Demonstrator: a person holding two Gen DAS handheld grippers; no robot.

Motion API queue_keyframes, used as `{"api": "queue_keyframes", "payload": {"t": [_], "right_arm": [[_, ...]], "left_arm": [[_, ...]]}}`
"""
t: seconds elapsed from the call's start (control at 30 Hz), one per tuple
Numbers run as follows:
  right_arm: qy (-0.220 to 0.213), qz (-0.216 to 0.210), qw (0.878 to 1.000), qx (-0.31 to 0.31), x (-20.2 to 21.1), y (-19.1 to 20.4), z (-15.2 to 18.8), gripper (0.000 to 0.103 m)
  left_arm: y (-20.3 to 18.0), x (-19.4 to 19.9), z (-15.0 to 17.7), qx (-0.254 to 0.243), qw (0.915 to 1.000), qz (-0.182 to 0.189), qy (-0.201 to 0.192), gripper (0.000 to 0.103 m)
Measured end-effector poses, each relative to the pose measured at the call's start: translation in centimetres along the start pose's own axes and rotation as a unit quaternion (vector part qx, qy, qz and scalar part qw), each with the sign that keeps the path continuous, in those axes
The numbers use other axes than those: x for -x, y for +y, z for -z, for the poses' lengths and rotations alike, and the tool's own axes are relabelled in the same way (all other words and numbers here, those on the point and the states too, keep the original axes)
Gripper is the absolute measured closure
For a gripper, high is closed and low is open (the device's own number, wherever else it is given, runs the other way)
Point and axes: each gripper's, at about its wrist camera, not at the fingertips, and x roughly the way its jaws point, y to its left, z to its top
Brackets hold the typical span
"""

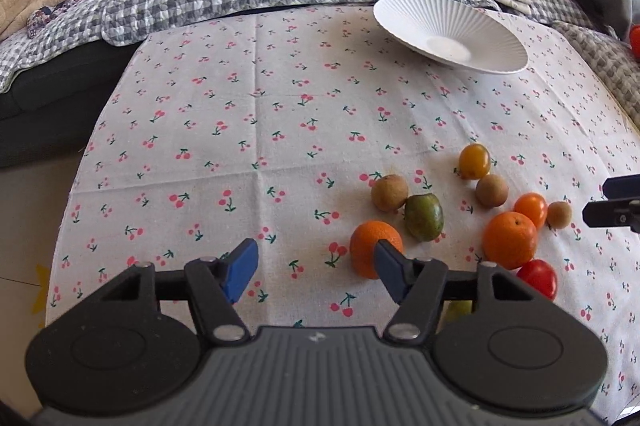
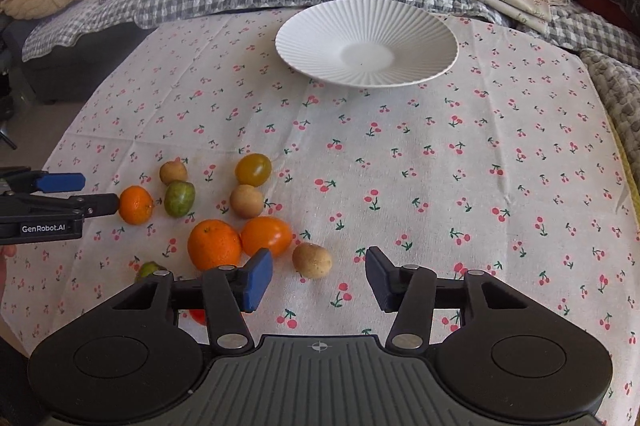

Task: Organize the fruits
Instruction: 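Grasp a small mandarin with the left tool while the right tool grasps a brown kiwi, then carry both fruits into the white bowl and open both tools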

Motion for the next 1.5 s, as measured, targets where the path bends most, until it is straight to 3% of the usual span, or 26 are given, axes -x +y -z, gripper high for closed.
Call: {"api": "queue_keyframes", "payload": {"t": [0.23, 0.47, 0.67, 0.77, 0.9, 1.13, 1.5], "right_arm": [[0.001, -0.023, 0.999, 0.041, -1.6, 0.6, 0.7, 0.055], [0.011, -0.018, 0.998, 0.053, -3.0, 0.4, 0.4, 0.069], [0.013, -0.019, 0.999, 0.047, -3.4, -0.1, 0.1, 0.074], [0.014, -0.019, 0.999, 0.049, -3.6, -0.1, -0.1, 0.079], [0.012, -0.018, 0.998, 0.053, -3.7, 0.1, -0.1, 0.079], [0.016, -0.020, 0.999, 0.043, -3.5, -0.4, -0.2, 0.079], [-0.017, -0.015, 1.000, 0.001, -1.7, -2.5, -2.1, 0.079]], "left_arm": [[-1.1, -0.4, 0.0, -0.010, 0.9993, 0.036, -0.007, 0.036], [-2.1, -1.2, 0.1, -0.035, 0.9979, 0.053, -0.013, 0.035], [-3.5, -1.7, 0.4, -0.069, 0.9950, 0.071, -0.014, 0.042], [-4.1, -2.2, 0.5, -0.083, 0.9933, 0.080, -0.006, 0.057], [-4.3, -2.6, 0.5, -0.091, 0.9925, 0.081, -0.004, 0.069], [-4.2, -2.1, 0.2, -0.090, 0.9908, 0.101, 0.001, 0.070], [-3.1, 0.6, -3.2, -0.059, 0.9903, 0.117, -0.046, 0.070]]}}
